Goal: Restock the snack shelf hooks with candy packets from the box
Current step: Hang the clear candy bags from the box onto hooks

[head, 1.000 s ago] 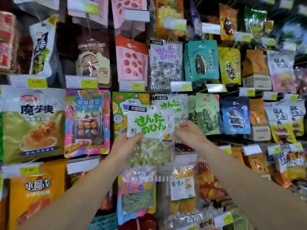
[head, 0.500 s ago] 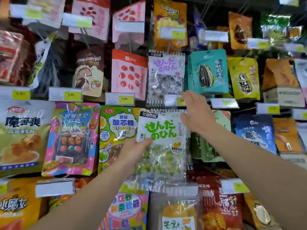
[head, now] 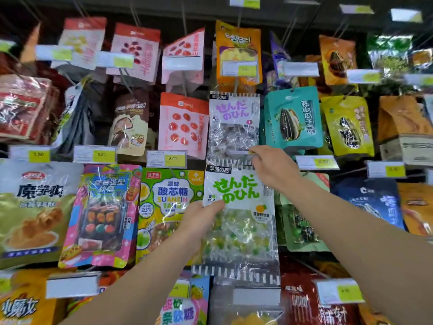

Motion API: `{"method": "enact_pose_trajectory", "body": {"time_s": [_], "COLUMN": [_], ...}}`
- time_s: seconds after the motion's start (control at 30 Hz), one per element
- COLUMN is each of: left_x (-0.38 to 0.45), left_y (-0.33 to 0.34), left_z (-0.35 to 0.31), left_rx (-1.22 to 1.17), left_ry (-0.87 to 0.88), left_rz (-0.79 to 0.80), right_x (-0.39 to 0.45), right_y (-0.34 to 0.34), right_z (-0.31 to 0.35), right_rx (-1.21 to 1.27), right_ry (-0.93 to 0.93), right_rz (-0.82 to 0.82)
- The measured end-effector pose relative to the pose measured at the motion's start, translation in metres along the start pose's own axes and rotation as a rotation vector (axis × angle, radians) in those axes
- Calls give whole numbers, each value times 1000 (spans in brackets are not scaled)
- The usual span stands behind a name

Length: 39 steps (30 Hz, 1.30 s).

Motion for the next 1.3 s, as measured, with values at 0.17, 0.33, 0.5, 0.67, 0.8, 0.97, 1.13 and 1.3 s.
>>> {"method": "enact_pose_trajectory", "body": {"time_s": [0.17,0.33,0.5,0.67,0.8,0.97,1.13,1.3], "left_x": [1,2,5,0,-1,2,1,0], "left_y": [16,24,25,17,18,23,20,15], "left_z": [-5,-10,-15,-15,-17,-23,-15,-13], "left_rx": [10,20,50,94,83,103,80,100], "left_ry": [-58,-117,-121,-128,-140,-161,-174,-156], "left_rz": [-12,-42,-29,-46,-49,-39,-60,-60], "right_x": [2,1,1,1,1,-2,-3,-3], "right_y": [-19,-27,-30,-30,-28,-29,-30,-30], "right_z": [-5,-9,-8,-8,-7,-8,-8,-9], "right_rx": [19,-33,-41,-28,-28,-25,-31,-18], "right_ry": [7,-15,-4,17,20,18,19,30], "right_rz": [-52,-84,-90,-92,-88,-96,-87,-94]}}
Point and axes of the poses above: each hand's wrist, its own x-axis towards the middle knuckle, its own y-axis out of the palm, z = x × y, the point moved 9 cm from there along x, towards the middle knuckle, and after that the axes turned 8 degrees about y, right-handed, at the moved point
